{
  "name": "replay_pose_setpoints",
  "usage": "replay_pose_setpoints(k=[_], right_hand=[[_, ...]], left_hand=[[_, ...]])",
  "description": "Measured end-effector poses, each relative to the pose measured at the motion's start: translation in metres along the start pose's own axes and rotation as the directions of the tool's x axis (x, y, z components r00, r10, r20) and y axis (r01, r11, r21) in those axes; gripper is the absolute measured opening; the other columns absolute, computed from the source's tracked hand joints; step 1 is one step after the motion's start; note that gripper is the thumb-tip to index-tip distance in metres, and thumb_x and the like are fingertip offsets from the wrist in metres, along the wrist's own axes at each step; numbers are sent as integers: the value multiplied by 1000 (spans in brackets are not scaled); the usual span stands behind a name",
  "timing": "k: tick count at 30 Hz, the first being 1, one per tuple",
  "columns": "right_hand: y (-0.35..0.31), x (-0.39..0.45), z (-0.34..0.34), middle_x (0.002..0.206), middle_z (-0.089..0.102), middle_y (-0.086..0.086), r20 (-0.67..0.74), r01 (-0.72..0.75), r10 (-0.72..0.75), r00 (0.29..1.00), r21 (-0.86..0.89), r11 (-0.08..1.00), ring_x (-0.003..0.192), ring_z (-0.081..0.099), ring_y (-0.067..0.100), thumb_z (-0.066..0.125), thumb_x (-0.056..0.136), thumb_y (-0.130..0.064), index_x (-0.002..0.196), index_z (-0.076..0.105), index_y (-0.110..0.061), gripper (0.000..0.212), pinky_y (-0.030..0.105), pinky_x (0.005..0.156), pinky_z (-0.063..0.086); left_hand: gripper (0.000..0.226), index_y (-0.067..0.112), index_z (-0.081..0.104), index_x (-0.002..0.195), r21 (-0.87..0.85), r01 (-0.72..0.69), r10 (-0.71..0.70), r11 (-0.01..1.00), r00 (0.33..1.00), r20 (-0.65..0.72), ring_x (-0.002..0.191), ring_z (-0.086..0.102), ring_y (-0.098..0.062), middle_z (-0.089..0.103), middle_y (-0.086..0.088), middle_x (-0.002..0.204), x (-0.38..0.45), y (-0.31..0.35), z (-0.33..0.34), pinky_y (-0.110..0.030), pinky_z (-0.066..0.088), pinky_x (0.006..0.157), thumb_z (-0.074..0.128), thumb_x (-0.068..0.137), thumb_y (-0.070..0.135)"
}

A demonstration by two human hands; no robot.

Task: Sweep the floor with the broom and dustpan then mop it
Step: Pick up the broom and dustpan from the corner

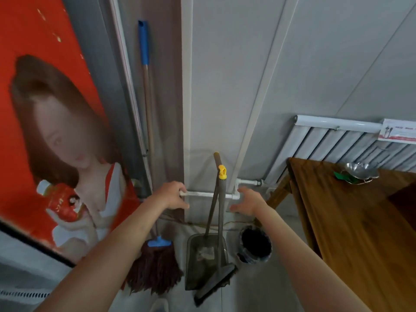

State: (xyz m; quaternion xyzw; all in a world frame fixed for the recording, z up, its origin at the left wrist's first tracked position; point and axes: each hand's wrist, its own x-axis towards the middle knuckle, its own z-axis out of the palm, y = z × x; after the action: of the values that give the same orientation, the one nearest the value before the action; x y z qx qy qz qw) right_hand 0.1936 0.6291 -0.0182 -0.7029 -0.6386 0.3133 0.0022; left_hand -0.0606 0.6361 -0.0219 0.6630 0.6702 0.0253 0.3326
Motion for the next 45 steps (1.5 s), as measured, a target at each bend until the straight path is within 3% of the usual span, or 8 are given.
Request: replay_pose_setpoints(k=[3,11,27,32,34,36,41,45], right_hand=[[-8,22,4,145,46,8,-3,-56,56,998,34,998,133,44,27,75,79,-36,147,36,-15,81,36,106,40],[-16,59,20,138,52,7,26,-161,160,987,76,984,124,51,26,77,75,-39,144,38,-16,82,36,99,47],[4,157,51,138,54,6,93,-240,228,969,153,959,126,51,26,81,67,-46,142,42,-17,89,37,101,45],[2,172,61,115,66,6,74,-262,253,965,177,949,108,62,24,77,71,-41,115,60,-16,53,33,88,51],[2,175,63,101,71,7,73,-280,271,960,177,944,98,67,24,75,73,-40,88,58,-23,28,34,84,53],[0,174,62,93,72,7,71,-292,283,956,167,942,93,68,24,73,75,-38,72,51,-28,25,36,84,55],[2,167,65,88,73,5,51,-321,318,947,241,916,85,70,24,73,72,-34,96,67,-16,30,34,77,57],[4,155,67,82,71,9,125,-376,359,925,437,817,48,66,7,68,84,-14,115,56,-13,33,21,45,52]], left_hand=[[56,21,57,122,45,-45,44,998,999,24,104,60,-17,61,-2,117,33,-10,-13,-29,49,86,79,73,34],[68,25,54,127,110,-152,140,982,984,112,110,56,-20,58,-3,124,107,-2,-30,-33,47,94,83,66,36],[64,34,53,129,279,-399,382,874,917,114,122,47,-25,51,-3,128,229,42,-11,-37,43,97,79,71,30],[60,35,56,127,314,-492,482,812,869,112,124,42,-24,47,1,131,254,52,-5,-36,39,99,80,73,27],[56,36,58,125,335,-526,521,782,846,113,125,40,-23,44,1,132,260,59,-3,-35,37,99,79,74,28],[50,35,61,122,376,-562,554,737,820,141,126,38,-24,44,1,134,263,65,-1,-35,37,100,77,75,33],[40,38,65,112,467,-600,594,650,784,180,124,38,-23,46,5,135,267,70,2,-33,33,96,74,73,45],[36,35,64,110,508,-638,625,580,747,225,128,37,-22,48,7,137,266,70,2,-36,25,102,70,76,45]])
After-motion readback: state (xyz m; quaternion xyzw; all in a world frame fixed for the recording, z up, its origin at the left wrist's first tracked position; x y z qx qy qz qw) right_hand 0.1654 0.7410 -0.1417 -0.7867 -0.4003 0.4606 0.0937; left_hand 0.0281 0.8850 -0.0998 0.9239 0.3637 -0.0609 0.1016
